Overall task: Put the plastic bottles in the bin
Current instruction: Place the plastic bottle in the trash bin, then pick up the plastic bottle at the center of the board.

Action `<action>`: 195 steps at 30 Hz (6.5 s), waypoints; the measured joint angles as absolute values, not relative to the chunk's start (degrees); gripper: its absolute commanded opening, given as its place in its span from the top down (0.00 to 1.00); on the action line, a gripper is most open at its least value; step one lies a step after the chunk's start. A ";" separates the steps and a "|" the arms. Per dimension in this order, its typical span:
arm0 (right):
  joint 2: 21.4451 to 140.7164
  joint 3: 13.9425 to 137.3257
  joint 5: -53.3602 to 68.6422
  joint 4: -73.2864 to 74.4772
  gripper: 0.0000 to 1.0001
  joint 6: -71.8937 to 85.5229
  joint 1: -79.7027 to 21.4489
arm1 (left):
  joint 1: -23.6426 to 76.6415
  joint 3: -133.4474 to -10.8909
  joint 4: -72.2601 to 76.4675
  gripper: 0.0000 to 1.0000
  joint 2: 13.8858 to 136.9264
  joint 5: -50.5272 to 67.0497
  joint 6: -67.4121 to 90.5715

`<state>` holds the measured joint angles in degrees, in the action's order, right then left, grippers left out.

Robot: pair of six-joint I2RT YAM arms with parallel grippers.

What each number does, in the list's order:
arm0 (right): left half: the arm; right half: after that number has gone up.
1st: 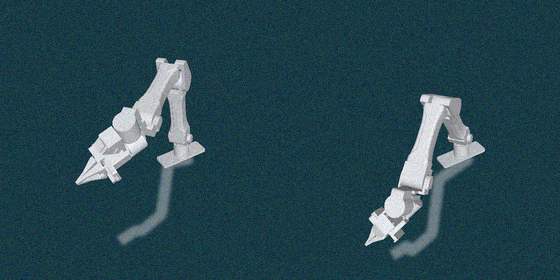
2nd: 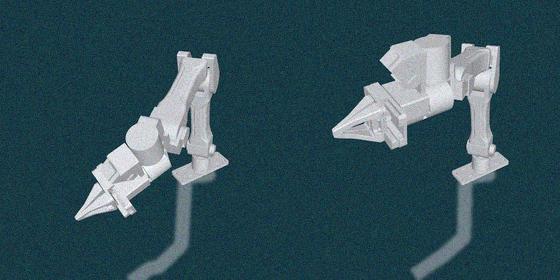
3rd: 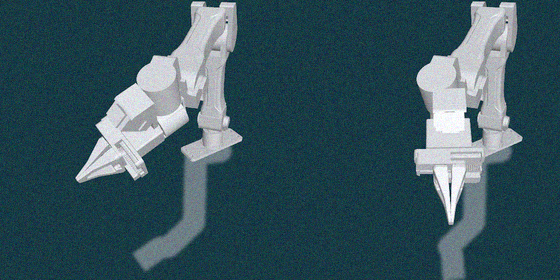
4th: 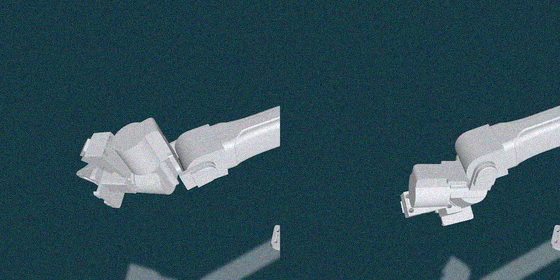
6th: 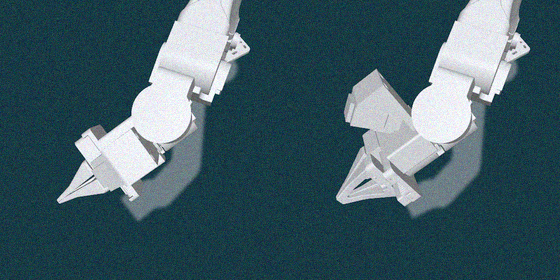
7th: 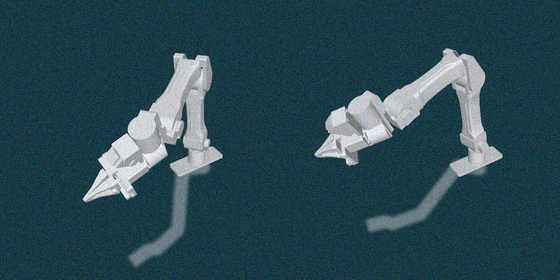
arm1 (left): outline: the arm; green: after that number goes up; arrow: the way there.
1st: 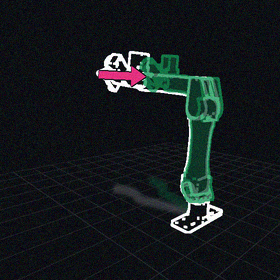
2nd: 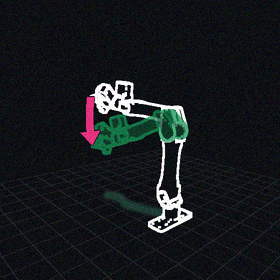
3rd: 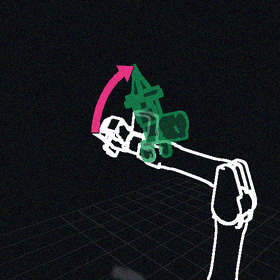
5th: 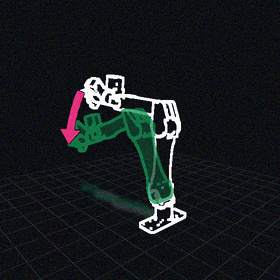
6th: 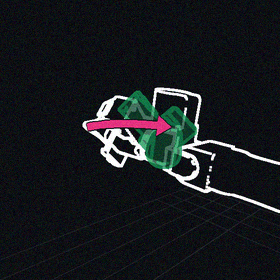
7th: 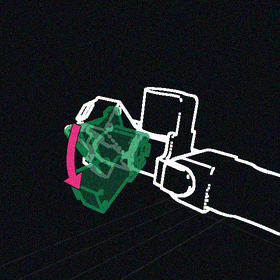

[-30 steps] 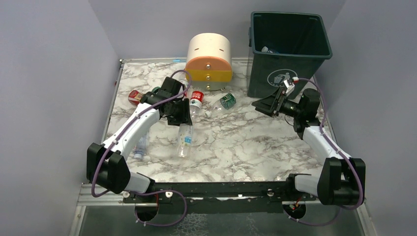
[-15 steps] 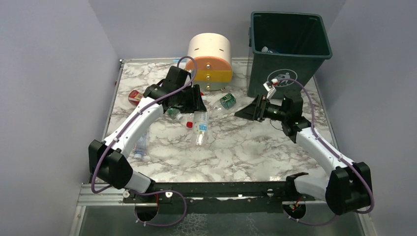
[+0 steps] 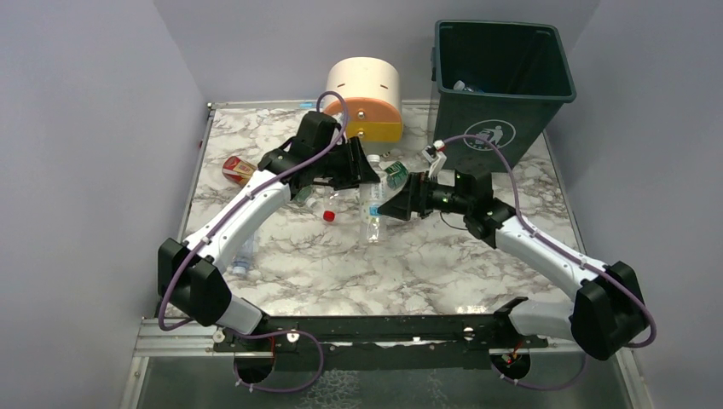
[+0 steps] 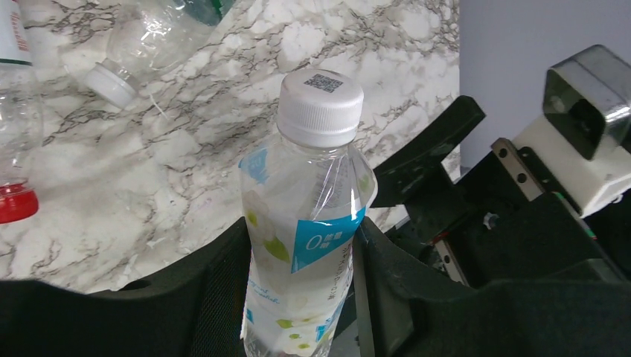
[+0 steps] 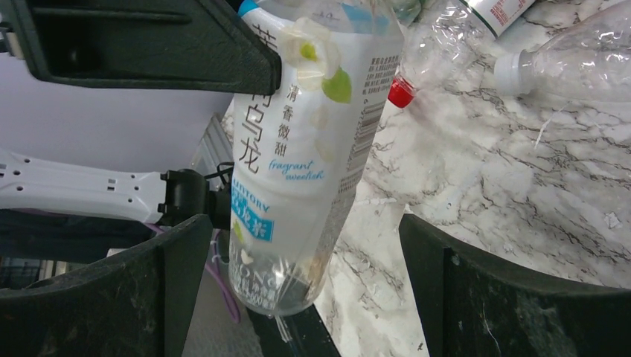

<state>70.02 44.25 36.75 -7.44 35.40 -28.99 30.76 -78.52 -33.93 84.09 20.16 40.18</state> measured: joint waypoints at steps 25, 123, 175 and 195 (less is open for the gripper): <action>75.35 46.85 30.46 -7.33 0.30 34.39 -34.52 | 32.12 -73.82 -24.86 0.49 83.70 22.48 47.40; 93.14 94.48 37.80 -1.26 0.04 43.16 8.34 | 32.27 -47.42 -39.16 0.01 42.44 3.90 42.26; 60.93 43.42 53.69 -9.10 0.03 40.42 -10.20 | -9.02 -59.22 -37.45 0.01 86.80 -12.03 12.21; 60.18 40.60 54.92 -9.72 0.03 40.58 -10.20 | -9.15 -50.89 -35.05 0.03 85.89 -6.85 13.98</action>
<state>60.18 40.60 54.92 -9.72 40.58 -10.20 -9.15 -50.89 -35.05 85.89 -6.85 13.98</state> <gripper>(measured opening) 0.970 0.990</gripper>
